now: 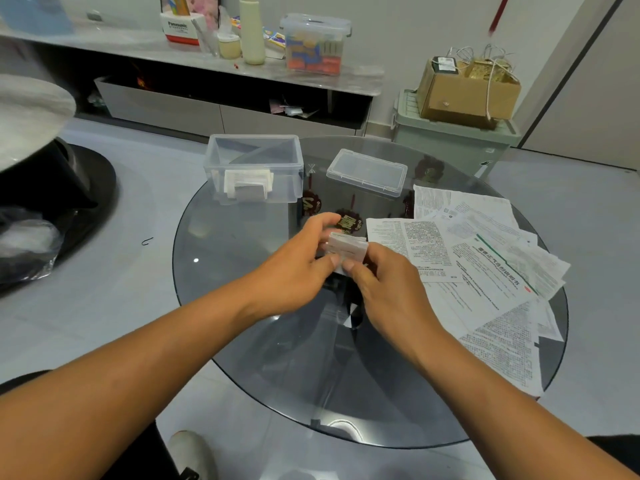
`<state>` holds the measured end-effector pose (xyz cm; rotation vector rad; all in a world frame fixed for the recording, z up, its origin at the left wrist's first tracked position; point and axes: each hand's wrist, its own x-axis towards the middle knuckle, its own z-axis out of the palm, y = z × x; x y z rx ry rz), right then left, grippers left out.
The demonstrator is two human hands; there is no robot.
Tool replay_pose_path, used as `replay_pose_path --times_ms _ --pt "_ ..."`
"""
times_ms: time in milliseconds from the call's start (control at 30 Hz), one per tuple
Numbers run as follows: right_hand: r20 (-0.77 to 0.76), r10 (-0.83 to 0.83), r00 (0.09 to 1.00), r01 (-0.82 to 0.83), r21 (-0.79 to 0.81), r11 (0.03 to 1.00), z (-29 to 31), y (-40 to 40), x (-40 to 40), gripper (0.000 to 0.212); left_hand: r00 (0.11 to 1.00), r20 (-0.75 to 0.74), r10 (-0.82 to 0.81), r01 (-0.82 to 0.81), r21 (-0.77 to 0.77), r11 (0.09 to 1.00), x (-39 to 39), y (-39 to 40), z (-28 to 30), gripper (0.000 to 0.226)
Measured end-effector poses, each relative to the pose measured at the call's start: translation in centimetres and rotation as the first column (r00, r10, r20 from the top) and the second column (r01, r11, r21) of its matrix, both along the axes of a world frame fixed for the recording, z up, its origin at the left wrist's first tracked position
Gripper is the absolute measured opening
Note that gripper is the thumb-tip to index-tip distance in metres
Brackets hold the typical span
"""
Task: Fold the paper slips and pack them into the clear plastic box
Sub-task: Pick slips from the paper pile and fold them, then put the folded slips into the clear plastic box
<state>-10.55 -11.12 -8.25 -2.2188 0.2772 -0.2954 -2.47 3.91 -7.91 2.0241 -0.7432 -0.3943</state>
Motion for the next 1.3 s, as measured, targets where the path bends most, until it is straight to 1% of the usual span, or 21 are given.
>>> replay_pose_path --times_ms 33,100,133,200,267,333,433,500,600,667,733,767,833,900,967,1067,1167,1233,1300 --pt "-0.011 -0.008 1.000 0.008 0.005 1.000 -0.1 -0.1 -0.1 0.016 1.000 0.017 0.013 -0.013 -0.002 1.000 0.4 0.3 0.3 0.058" --pt "-0.028 -0.025 0.999 0.025 0.022 0.999 0.3 -0.5 -0.2 0.015 0.985 0.126 0.120 -0.118 -0.025 0.993 1.8 1.0 1.4 0.058" --pt "-0.039 -0.027 0.999 0.028 0.018 0.999 0.5 -0.7 -0.2 0.015 0.960 0.198 0.200 -0.196 -0.041 0.980 2.7 1.6 2.0 0.056" --pt "-0.065 -0.010 0.998 0.010 -0.003 1.000 0.8 -1.1 -0.2 0.011 0.876 0.349 0.333 -0.335 -0.056 0.940 4.4 2.8 3.1 0.053" --pt "-0.090 0.010 0.996 -0.012 -0.024 1.000 0.8 -1.0 0.0 0.006 0.801 0.470 0.372 -0.393 -0.057 0.918 6.2 4.0 3.6 0.054" --pt "-0.102 0.020 0.995 -0.026 -0.051 0.998 0.8 -0.7 0.1 0.009 0.761 0.549 0.347 -0.409 -0.010 0.913 7.6 4.9 3.5 0.057" --pt "-0.091 0.026 0.996 -0.031 -0.058 0.998 0.8 -0.2 0.1 0.004 0.756 0.573 0.316 -0.464 0.129 0.876 9.0 5.7 2.9 0.057" --pt "-0.086 0.029 0.996 -0.030 -0.010 0.999 1.0 -0.2 -0.1 0.010 0.759 0.572 0.311 -0.494 0.195 0.847 9.6 6.0 2.7 0.050" --pt "-0.059 0.013 0.998 -0.009 0.078 0.997 1.6 -0.6 -0.3 0.007 0.759 0.556 0.340 -0.521 0.206 0.828 9.9 6.3 2.8 0.037" --pt "0.004 -0.016 1.000 0.015 0.131 0.991 2.3 -1.0 -0.3 0.007 0.774 0.511 0.373 -0.529 0.199 0.825 9.7 6.3 3.5 0.030" --pt "0.070 -0.048 0.996 0.034 0.191 0.981 3.1 -1.3 -0.4 0.008 0.808 0.468 0.357 -0.496 0.215 0.842 9.0 6.2 4.4 0.025" --pt "0.093 -0.062 0.994 0.041 0.217 0.975 3.7 -1.3 -0.4 0.008 0.829 0.457 0.324 -0.462 0.231 0.856 8.4 6.1 4.9 0.023" --pt "0.135 -0.087 0.987 0.053 0.238 0.970 4.7 -1.5 -0.4 0.008 0.878 0.421 0.230 -0.368 0.284 0.885 7.0 6.0 5.9 0.020" --pt "0.173 -0.102 0.980 0.063 0.217 0.974 5.6 -1.8 -0.4 0.008 0.917 0.379 0.122 -0.269 0.364 0.892 5.1 5.5 6.8 0.018" --pt "0.202 -0.116 0.972 0.070 0.219 0.973 6.3 -2.0 -0.3 0.009 0.932 0.362 0.021 -0.185 0.425 0.886 3.3 4.9 7.4 0.017" --pt "0.213 -0.124 0.969 0.079 0.209 0.975 6.8 -2.1 -0.1 0.008 0.942 0.323 -0.091 -0.076 0.470 0.879 1.4 4.3 8.3 0.020" --pt "0.193 -0.133 0.972 0.093 0.201 0.975 6.6 -2.3 0.1 0.007 0.935 0.297 -0.192 0.010 0.521 0.854 0.1 3.7 8.9 0.035" --pt "0.174 -0.125 0.977 0.091 0.188 0.978 6.2 -2.3 0.3 0.009 0.905 0.346 -0.249 0.034 0.523 0.852 -0.2 3.2 8.9 0.051" --pt "0.155 -0.114 0.981 0.084 0.191 0.978 5.8 -2.3 0.4 0.008 0.858 0.405 -0.317 0.046 0.553 0.832 -0.1 2.6 8.4 0.074"
